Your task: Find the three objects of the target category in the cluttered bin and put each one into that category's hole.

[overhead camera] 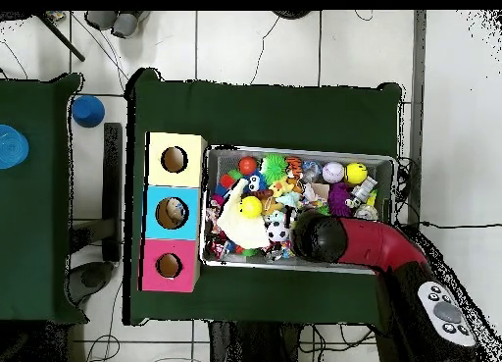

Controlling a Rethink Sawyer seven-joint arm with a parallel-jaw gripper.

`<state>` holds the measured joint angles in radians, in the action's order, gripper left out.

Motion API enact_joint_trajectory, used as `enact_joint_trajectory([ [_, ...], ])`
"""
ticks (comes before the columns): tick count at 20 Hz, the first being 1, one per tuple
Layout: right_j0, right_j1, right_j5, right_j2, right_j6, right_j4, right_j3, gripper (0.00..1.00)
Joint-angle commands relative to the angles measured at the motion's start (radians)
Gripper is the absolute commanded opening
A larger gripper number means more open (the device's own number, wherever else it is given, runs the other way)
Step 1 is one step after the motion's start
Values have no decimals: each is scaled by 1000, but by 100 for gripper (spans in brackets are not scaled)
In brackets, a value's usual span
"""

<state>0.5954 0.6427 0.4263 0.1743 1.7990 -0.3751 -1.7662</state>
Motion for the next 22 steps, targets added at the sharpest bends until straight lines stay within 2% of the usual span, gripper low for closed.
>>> enact_joint_trajectory([
  [1, 46, -62, -120, 97, -37, -72, 76, 100],
  [5, 90, -84, -153, 132, -56, -84, 84, 100],
  [9, 92, -81, -188, 140, -45, -105, 104, 100],
  [11, 82, -90, -206, 128, -19, -106, 107, 100],
  [18, 11, -133, -359, 39, 97, -116, 94, 100],
  [22, -10, -153, -416, 2, 121, -102, 91, 100],
])
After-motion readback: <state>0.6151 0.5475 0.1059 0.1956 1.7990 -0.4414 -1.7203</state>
